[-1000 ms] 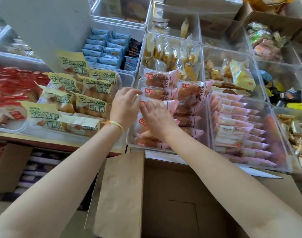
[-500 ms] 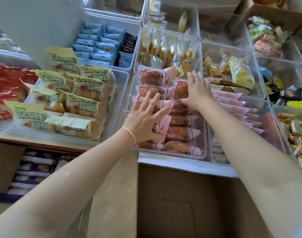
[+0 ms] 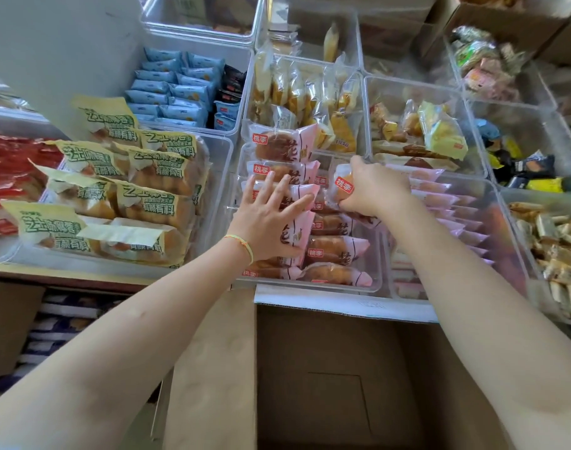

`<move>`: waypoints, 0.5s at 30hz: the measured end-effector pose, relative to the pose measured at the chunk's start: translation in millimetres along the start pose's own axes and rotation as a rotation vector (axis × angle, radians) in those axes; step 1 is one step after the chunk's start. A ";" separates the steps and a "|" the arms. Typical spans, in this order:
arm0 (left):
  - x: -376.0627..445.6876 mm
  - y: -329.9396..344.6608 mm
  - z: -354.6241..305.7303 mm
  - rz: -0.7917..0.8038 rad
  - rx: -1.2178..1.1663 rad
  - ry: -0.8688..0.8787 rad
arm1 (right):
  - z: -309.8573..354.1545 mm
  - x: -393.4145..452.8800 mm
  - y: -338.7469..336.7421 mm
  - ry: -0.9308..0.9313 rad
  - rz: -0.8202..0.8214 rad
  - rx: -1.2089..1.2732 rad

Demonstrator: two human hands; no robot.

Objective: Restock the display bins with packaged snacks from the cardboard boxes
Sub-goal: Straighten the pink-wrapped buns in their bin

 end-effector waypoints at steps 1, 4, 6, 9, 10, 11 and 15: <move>0.3 -1.8 1.0 0.021 -0.015 0.009 | -2.0 -10.7 -8.9 -0.015 0.043 -0.023; -5.9 -10.0 10.3 0.073 -0.073 0.056 | 3.4 -45.8 -29.3 -0.116 0.215 -0.008; -18.0 -15.6 20.8 0.070 -0.078 0.057 | 14.9 -66.0 -33.3 -0.195 0.273 0.005; -39.9 -18.4 32.8 0.051 -0.073 0.002 | 32.0 -85.4 -30.5 -0.285 0.279 -0.029; -45.1 -19.9 33.4 0.028 -0.067 -0.017 | 36.3 -89.6 -29.5 -0.302 0.279 -0.057; -48.8 -20.5 33.4 0.002 -0.063 -0.044 | 39.8 -94.2 -29.3 -0.316 0.275 -0.086; -50.7 -25.6 28.6 -0.025 -0.108 -0.254 | 63.7 -105.9 -24.4 -0.375 0.183 -0.077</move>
Point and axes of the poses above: each hand's wrist, its own x-axis towards the middle knuckle, its own y-axis out of the palm, z = x × y, the point moved 3 cm from there along x, towards the middle knuckle, and after that the axes turned 7 degrees about y, right-handed, at the moved point
